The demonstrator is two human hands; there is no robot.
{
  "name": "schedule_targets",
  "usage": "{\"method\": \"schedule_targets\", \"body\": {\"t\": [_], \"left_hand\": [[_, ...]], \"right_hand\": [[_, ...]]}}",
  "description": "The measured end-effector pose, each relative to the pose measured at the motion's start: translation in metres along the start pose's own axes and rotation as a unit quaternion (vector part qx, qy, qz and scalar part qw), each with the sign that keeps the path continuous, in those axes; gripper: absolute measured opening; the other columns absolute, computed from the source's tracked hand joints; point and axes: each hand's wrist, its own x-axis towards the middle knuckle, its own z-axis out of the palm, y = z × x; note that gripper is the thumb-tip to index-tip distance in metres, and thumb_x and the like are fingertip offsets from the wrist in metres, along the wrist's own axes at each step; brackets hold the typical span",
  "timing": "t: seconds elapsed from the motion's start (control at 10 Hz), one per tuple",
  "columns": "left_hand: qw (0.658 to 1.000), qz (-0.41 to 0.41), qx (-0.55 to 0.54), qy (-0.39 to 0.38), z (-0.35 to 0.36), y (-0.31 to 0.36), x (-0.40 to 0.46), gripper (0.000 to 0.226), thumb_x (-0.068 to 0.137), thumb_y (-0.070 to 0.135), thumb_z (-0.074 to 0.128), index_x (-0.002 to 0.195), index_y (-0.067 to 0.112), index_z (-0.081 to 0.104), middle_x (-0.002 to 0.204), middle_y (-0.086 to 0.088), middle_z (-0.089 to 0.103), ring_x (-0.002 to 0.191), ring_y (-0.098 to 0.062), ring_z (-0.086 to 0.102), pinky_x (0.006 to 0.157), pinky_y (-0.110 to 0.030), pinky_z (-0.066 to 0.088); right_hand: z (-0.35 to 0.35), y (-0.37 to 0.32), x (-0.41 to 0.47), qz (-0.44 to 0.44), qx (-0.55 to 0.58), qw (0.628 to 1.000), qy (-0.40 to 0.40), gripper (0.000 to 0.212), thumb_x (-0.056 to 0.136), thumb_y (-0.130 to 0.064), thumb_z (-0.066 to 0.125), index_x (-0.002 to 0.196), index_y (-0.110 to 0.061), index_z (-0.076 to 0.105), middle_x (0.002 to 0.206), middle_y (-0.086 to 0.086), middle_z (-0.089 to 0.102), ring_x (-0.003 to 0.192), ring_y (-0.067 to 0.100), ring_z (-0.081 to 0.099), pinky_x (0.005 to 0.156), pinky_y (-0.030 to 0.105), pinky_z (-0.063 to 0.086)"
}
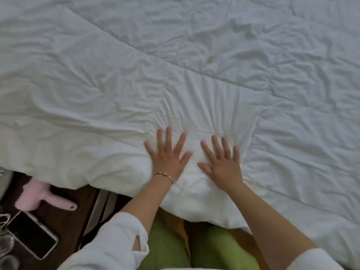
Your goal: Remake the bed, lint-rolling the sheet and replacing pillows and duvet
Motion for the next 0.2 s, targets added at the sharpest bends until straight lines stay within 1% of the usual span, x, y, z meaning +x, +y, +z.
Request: {"method": "schedule_targets", "body": {"t": [0.1,0.2], "left_hand": [[0.995,0.054,0.053,-0.065,0.003,-0.007,-0.035,0.088,0.076,0.088,0.016,0.143,0.048,-0.026,0.152,-0.002,-0.039,0.14,-0.032,-0.034,0.104,-0.073,-0.008],[0.979,0.052,0.077,-0.182,-0.007,-0.014,-0.072,0.108,0.069,0.086,0.041,0.135,0.051,-0.036,0.14,-0.001,-0.054,0.132,-0.034,-0.045,0.102,-0.074,-0.002]], "right_hand": [[0.004,0.011,-0.04,0.007,-0.007,0.997,-0.077,0.086,0.084,-0.082,0.026,0.141,-0.052,-0.031,0.151,-0.011,-0.041,0.143,0.022,-0.034,0.114,0.058,-0.013],[0.003,0.014,-0.086,0.088,-0.008,0.987,-0.138,0.101,0.084,-0.071,0.048,0.134,-0.055,-0.038,0.145,-0.012,-0.048,0.142,0.028,-0.035,0.112,0.067,-0.007]]}}
